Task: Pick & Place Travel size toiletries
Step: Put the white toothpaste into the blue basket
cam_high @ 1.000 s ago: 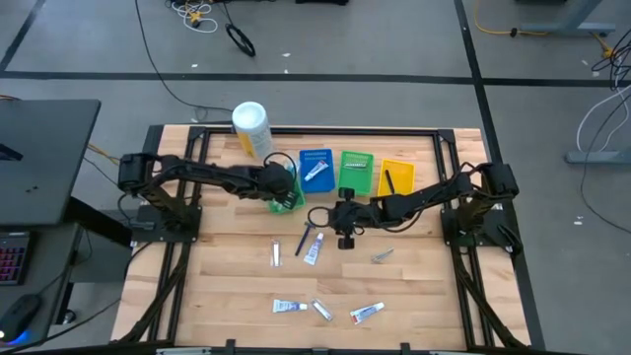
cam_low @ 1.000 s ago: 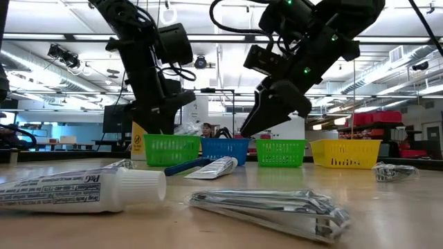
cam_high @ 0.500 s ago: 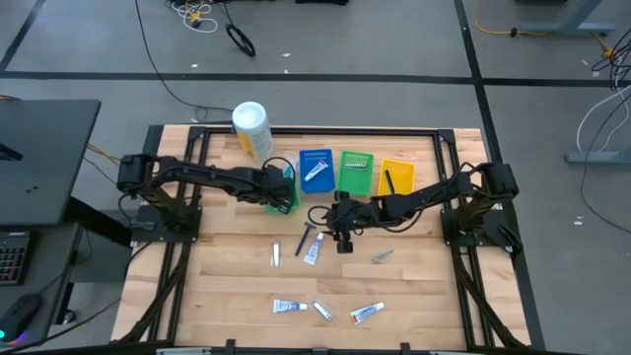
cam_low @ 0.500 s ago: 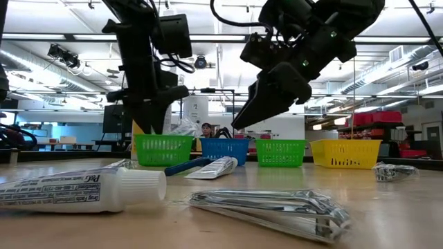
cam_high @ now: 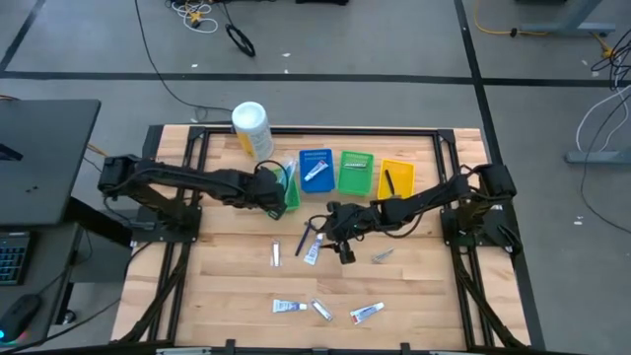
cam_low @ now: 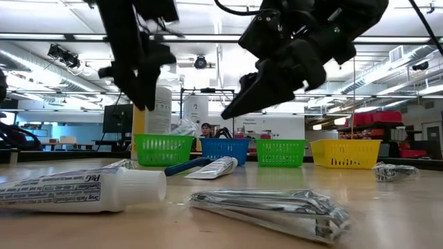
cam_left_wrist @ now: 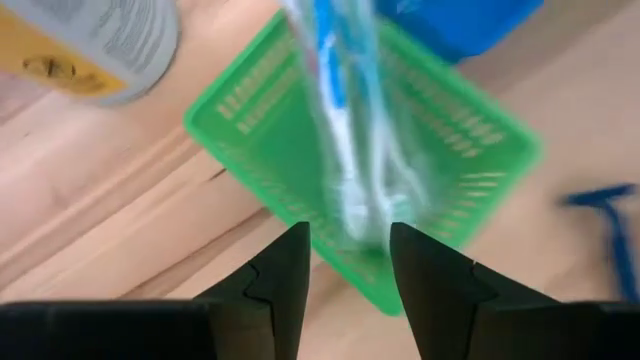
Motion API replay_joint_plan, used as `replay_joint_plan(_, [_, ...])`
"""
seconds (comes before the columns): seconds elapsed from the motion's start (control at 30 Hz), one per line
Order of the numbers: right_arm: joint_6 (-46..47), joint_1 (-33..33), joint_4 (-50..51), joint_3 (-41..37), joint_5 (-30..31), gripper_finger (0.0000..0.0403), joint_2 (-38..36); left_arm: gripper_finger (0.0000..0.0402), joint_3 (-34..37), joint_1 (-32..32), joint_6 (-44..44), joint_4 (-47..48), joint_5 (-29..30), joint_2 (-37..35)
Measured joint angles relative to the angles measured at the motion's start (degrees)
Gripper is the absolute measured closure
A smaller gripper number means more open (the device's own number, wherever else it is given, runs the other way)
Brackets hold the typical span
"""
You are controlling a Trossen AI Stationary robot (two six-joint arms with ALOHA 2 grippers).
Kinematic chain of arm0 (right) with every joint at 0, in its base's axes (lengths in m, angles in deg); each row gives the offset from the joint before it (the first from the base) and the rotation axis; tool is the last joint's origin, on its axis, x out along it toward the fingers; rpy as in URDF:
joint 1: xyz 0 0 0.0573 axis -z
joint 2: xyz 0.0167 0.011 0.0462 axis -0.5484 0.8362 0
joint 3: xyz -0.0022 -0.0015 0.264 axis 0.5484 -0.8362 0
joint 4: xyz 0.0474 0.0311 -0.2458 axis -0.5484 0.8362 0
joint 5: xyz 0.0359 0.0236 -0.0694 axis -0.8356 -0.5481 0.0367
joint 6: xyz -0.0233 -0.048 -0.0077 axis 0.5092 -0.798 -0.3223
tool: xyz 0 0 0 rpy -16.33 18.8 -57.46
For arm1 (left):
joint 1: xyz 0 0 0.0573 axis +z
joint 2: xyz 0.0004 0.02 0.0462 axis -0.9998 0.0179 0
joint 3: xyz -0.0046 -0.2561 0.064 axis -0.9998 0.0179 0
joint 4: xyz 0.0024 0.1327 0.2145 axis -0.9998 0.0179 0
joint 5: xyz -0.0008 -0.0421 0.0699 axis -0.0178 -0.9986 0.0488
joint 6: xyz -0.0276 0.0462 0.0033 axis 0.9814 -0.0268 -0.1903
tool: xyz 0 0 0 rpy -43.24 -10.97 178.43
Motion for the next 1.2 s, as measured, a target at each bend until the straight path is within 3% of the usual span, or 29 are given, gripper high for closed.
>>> replay_joint_plan(0.2, [-1.4, 0.1, -6.5, 0.0, -2.7, 0.0190, 5.0, 0.0251, 0.0, -4.1, -0.8, 0.3, 3.6, -7.1])
replay_joint_plan(0.4, [-11.5, 1.0, -7.4, 0.0, -0.7, 0.0190, 7.7, 0.0250, 0.0, -6.1, -0.8, -0.1, 8.2, -10.7])
replay_joint_plan(1.0, [-9.3, 5.0, -2.9, 0.0, -8.8, 0.0190, 8.1, 0.0250, 0.0, -6.1, -1.5, 0.0, 9.2, -10.9])
replay_joint_plan(1.2, [-10.8, 5.0, -0.8, 0.0, -8.0, 0.0190, 8.1, 0.0250, 0.0, -6.1, -1.5, -0.1, 9.2, -10.9])
